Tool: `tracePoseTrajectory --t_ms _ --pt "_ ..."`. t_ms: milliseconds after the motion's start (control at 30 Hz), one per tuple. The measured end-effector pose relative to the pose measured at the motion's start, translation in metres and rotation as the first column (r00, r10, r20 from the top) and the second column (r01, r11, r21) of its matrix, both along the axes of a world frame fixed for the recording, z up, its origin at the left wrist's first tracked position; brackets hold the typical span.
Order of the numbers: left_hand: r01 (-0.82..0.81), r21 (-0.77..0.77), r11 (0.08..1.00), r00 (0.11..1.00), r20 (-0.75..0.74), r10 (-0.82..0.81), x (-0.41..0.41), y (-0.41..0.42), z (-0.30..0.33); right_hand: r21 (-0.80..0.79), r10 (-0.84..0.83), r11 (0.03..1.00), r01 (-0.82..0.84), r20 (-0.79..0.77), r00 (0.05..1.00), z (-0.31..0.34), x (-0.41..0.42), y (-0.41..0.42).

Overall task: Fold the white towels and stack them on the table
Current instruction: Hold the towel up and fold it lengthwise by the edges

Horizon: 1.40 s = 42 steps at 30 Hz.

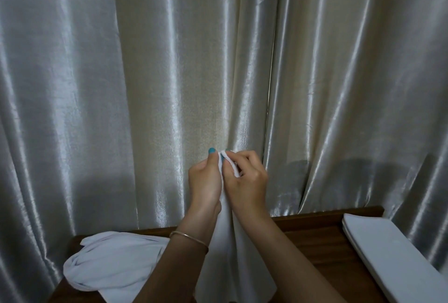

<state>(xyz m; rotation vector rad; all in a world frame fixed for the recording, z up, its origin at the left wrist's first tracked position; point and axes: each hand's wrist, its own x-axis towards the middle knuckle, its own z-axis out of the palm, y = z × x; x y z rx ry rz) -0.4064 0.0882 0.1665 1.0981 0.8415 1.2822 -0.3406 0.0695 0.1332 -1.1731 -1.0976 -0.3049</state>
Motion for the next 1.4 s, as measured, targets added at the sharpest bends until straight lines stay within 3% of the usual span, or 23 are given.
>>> tracePoseTrajectory --t_ms 133,333,467,600,667,733,867,967,1067,1300,1400 --pt "0.002 -0.003 1.000 1.000 0.019 -0.002 0.000 0.003 0.000 -0.028 0.032 0.999 -0.029 0.100 0.994 0.001 -0.004 0.000" --pt "0.135 0.079 0.988 0.991 -0.038 -0.132 -0.009 0.016 -0.003 -0.236 0.279 0.944 -0.230 0.200 0.939 -0.001 0.009 -0.004" --pt "0.216 0.061 0.974 0.976 0.026 -0.218 -0.017 0.041 -0.004 -0.263 0.419 0.884 -0.387 0.075 0.905 0.008 0.024 -0.005" --pt "0.157 0.238 0.958 0.979 -0.167 -0.119 -0.029 0.063 -0.013 -0.115 0.424 0.893 -0.435 -0.107 0.899 0.025 0.060 -0.012" --pt "0.187 0.280 0.942 0.965 -0.231 -0.123 -0.035 0.067 -0.017 -0.200 0.371 0.902 -0.383 -0.093 0.924 0.035 0.080 -0.018" --pt "0.229 0.310 0.923 0.949 -0.281 -0.142 -0.038 0.070 -0.020 -0.384 0.349 0.878 -0.285 0.104 0.931 0.043 0.092 -0.020" --pt "0.283 0.358 0.890 0.933 -0.317 -0.169 -0.038 0.071 -0.022 -0.665 0.465 0.740 -0.098 0.401 0.789 0.059 0.085 -0.022" --pt "0.299 0.372 0.879 0.931 -0.316 -0.182 -0.038 0.070 -0.021 -0.610 0.441 0.790 0.066 0.639 0.630 0.064 0.068 -0.026" --pt "0.301 0.383 0.874 0.933 -0.310 -0.185 -0.040 0.070 -0.018 -0.553 0.409 0.802 0.224 0.783 0.468 0.066 0.053 -0.024" --pt "0.347 0.417 0.840 0.923 -0.312 -0.226 -0.044 0.067 -0.012 -0.733 0.557 0.569 0.373 0.677 0.482 0.069 0.040 -0.010" --pt "0.380 0.431 0.819 0.908 -0.344 -0.240 -0.043 0.067 -0.011 -0.706 0.593 0.462 0.536 0.696 0.406 0.075 0.041 -0.010"
